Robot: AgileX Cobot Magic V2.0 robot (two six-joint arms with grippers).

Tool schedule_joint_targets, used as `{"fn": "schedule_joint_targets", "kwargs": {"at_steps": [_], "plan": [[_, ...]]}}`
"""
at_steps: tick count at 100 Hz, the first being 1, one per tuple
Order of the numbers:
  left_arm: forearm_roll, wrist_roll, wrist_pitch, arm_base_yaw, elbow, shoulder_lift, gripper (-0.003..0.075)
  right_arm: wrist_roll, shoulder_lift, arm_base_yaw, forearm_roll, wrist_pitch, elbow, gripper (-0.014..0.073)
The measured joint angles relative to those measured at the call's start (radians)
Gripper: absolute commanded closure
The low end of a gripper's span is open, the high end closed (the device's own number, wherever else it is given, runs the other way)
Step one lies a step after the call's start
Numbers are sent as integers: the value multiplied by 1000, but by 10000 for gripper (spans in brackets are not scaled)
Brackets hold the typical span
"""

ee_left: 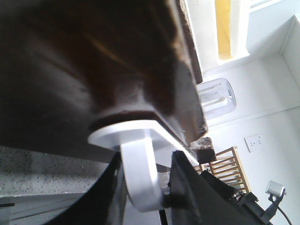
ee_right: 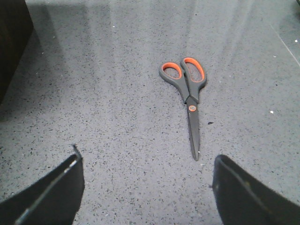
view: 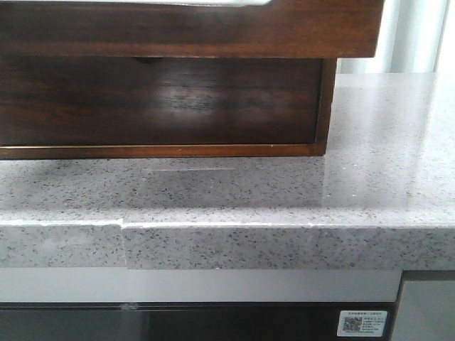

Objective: Put scissors in drawer with both arms
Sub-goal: 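Pull the drawer open toward the robot with the left gripper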

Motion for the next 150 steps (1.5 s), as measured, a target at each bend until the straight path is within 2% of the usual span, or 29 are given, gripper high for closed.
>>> {"fn": "schedule_joint_targets", "kwargs": {"at_steps": [10, 25, 32, 65, 90, 106, 119, 131, 150], "plan": [[5, 0, 0, 0, 0, -2, 617, 0, 0, 0, 0, 3, 0, 84], [50, 71, 30, 0, -5, -20, 375, 0, 0, 0, 0, 6, 0, 84], [74, 109, 61, 0, -11, -29, 323, 0, 0, 0, 0, 8, 0, 84], [192, 61, 87, 9, -17, -80, 324, 0, 0, 0, 0, 10, 0, 84], [375, -122, 84, 74, -25, -252, 334, 0, 0, 0, 0, 10, 0, 84], [563, -236, 81, 80, -107, -343, 334, 0, 0, 0, 0, 10, 0, 84], [842, -390, 118, 80, -238, -383, 334, 0, 0, 0, 0, 12, 0, 84], [1080, -470, 161, 71, -359, -390, 334, 2, 5, 0, 0, 33, -2, 84], [1283, -494, 178, -50, -468, -354, 334, 83, 89, 0, -59, 134, -64, 90]]}}
